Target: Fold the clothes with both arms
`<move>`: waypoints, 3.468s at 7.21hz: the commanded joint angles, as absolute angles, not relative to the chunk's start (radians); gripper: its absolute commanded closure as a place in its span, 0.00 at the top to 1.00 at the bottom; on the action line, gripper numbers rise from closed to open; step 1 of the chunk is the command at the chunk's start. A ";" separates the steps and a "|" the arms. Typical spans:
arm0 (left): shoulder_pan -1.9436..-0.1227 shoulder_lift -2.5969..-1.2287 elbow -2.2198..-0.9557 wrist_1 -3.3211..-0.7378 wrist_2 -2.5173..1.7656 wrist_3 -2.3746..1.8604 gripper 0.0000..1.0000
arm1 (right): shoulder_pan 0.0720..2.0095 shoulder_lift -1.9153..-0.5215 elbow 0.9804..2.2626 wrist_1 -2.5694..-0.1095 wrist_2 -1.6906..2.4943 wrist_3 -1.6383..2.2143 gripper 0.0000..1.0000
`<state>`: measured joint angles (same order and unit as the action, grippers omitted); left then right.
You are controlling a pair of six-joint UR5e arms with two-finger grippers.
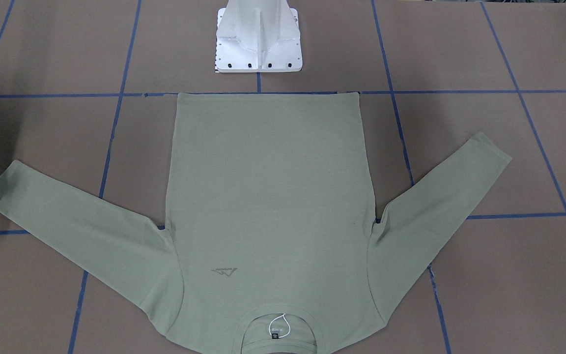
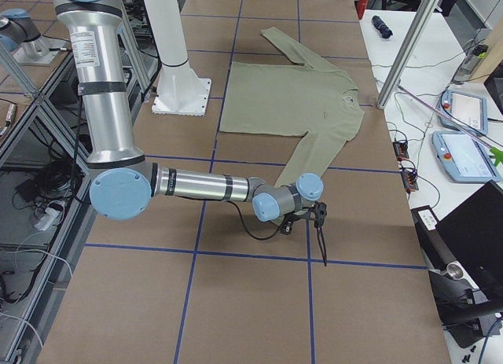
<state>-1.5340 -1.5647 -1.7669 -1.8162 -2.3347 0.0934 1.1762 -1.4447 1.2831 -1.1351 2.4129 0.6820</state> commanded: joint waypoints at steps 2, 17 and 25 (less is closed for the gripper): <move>-1.534 -1.565 -1.767 -1.816 -2.335 0.092 1.00 | 1.174 -1.443 1.279 -1.135 2.413 0.683 0.24; -1.534 -1.565 -1.773 -1.813 -2.342 0.092 1.00 | 0.888 -0.767 1.438 -1.172 2.068 1.655 0.00; -1.534 -1.565 -1.772 -1.813 -2.341 0.092 1.00 | 0.591 -0.334 0.951 -0.974 1.809 1.671 0.00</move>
<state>-1.5340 -1.5646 -1.7729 -1.8132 -2.3433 0.0920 0.6164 -0.3569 0.9679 -1.0092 1.8126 1.6718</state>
